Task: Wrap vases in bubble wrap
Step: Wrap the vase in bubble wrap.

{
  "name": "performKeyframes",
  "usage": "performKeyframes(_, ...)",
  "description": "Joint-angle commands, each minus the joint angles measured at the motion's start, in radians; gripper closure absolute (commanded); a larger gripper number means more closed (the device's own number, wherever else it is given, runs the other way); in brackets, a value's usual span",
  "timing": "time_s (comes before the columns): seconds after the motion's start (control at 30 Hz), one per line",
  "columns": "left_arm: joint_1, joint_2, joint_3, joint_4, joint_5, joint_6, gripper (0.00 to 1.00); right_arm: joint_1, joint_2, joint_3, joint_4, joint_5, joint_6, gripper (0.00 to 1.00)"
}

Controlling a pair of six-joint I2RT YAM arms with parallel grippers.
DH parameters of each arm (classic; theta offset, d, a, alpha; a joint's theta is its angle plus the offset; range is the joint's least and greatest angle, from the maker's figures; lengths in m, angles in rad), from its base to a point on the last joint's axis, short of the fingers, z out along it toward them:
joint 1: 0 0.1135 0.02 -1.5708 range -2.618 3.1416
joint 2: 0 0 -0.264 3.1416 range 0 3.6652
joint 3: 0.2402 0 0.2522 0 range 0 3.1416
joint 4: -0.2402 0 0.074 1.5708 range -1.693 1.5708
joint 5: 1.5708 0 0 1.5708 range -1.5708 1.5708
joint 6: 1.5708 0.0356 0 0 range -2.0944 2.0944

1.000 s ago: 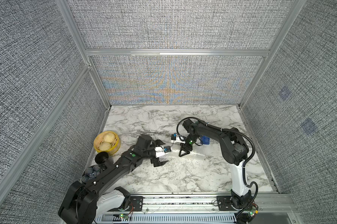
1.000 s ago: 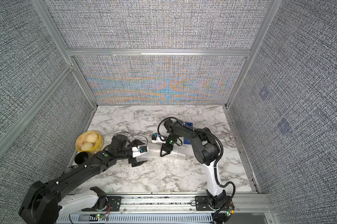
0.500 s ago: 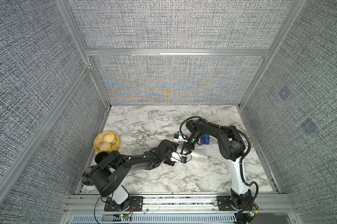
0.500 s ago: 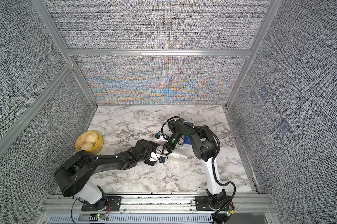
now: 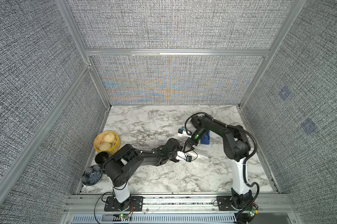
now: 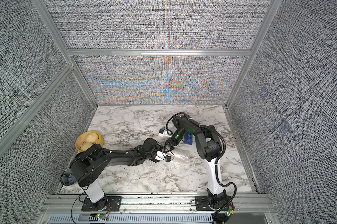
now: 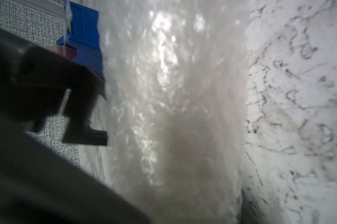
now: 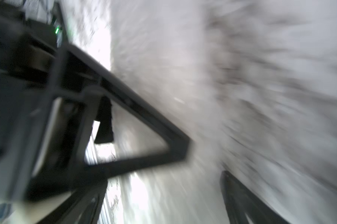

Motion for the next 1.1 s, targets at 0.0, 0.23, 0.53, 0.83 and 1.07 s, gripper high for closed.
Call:
performKeyframes(0.0, 0.004, -0.021, -0.033, -0.158, -0.081, -0.097, 0.42, -0.114, -0.115, 0.010, -0.031, 0.079, 0.093, 0.01)
performKeyframes(0.23, 0.097, -0.022, 0.319, -0.902, 0.254, -0.313, 0.42, -0.269, -0.506, -0.218, 0.245, 0.237, 0.211, 0.03)
performKeyframes(0.53, 0.352, 0.429, 0.881, -1.397, 0.790, -0.457, 0.38, -0.141, -1.009, -0.829, 0.988, 0.099, 0.073, 0.04)
performKeyframes(0.83, 0.347, 0.607, 0.930, -1.376, 0.936, -0.521, 0.34, 0.240, -0.824, -0.980, 1.173, 0.278, -0.484, 0.01)
performKeyframes(1.07, 0.344, 0.616, 0.946, -1.380, 0.917, -0.508, 0.35, 0.257, -0.596, -0.881, 1.205, 0.302, -0.581, 0.01)
